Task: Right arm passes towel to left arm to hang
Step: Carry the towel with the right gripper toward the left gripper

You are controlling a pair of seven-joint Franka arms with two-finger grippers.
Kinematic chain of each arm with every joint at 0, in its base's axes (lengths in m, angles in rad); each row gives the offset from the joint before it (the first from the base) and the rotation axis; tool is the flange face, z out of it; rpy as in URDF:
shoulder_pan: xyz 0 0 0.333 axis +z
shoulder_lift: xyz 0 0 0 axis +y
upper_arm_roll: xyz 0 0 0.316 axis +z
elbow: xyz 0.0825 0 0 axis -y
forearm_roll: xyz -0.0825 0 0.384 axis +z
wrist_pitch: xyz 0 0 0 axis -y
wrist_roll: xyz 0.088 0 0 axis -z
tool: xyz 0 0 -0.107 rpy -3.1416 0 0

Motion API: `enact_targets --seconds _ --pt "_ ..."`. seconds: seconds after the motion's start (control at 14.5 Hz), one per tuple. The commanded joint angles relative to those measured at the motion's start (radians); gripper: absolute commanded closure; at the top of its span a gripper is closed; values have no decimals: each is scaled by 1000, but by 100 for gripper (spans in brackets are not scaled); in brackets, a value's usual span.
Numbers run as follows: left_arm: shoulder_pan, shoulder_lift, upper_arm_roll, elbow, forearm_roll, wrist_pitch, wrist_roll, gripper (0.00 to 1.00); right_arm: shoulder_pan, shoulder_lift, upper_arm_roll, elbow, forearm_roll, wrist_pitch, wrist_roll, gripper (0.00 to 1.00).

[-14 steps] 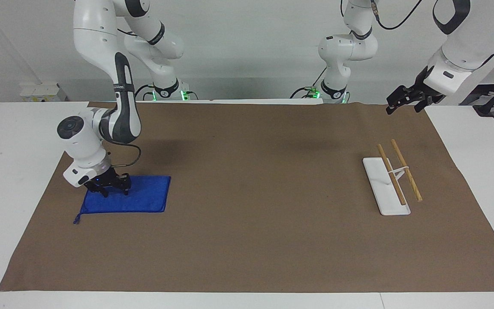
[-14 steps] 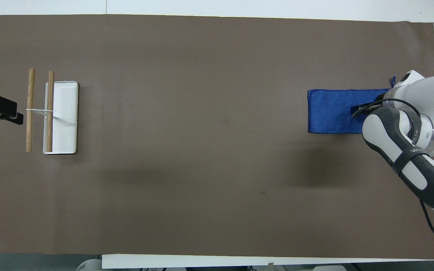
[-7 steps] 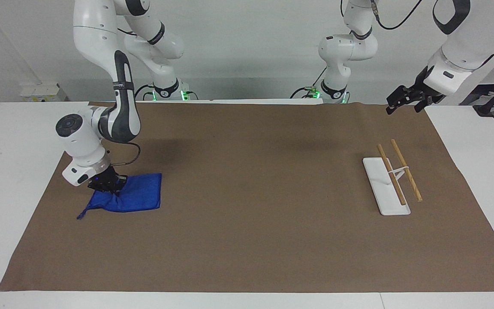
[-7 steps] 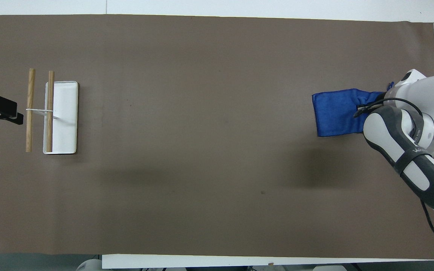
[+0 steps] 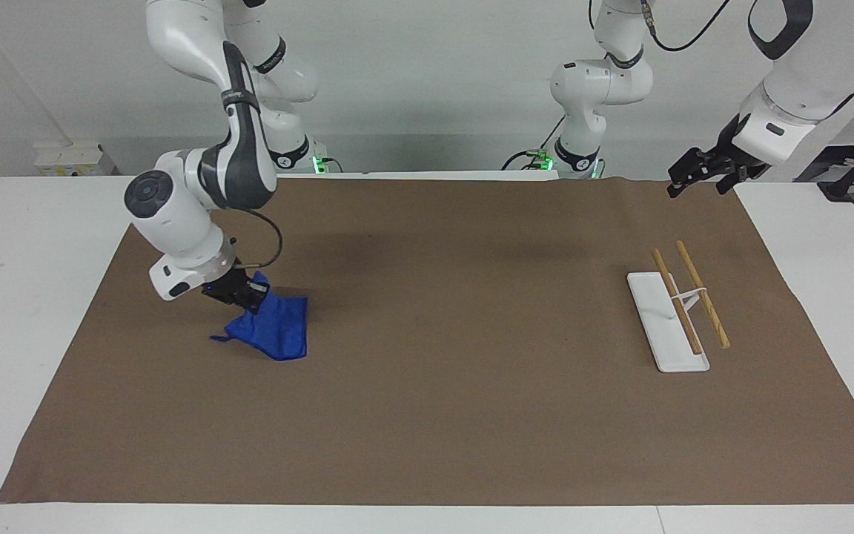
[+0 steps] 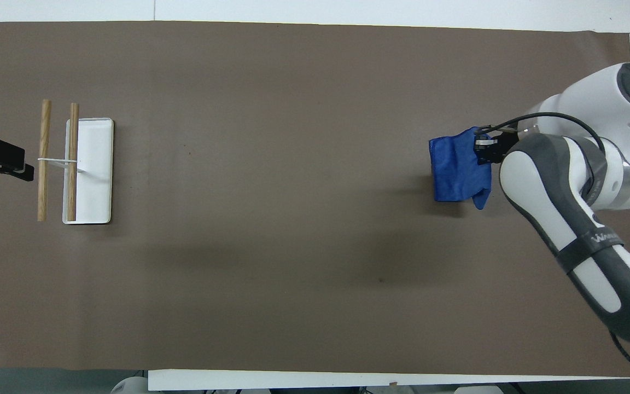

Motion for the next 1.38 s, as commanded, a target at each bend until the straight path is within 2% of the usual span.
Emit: enact_targets --seconds 0.0,0.07,0.21,0.41,0.48,0.62,0.76,0.9,1.1,1.31 --pt "-1 -14 2 -14 10 9 1 0 -20 10 139 71 12 -50 269 100" --pt "1 -14 0 -16 10 9 1 0 -20 14 191 82 21 -44 410 100" --pt "1 -15 2 -17 11 -8 0 0 -9 40 268 137 122 -19 661 100" --pt "22 -20 5 -16 10 -26 -19 0 6 83 372 194 208 91 944 100" --pt "25 -21 5 -25 10 -23 -87 0 6 100 420 211 260 146 1035 100" --pt "25 -58 2 -100 -22 24 -323 0 21 126 475 219 313 292 1185 100" --pt "25 -119 3 -242 -134 163 -571 0 40 143 527 219 318 418 1319 100" --pt "18 -158 2 -341 -220 269 -806 0 61 180 567 242 318 527 1446 100" --pt "13 -158 0 -370 -327 349 -1138 0 92 209 603 245 318 662 1532 100" --pt "9 -184 -9 -428 -404 424 -1325 0 106 218 635 246 314 714 1600 100"
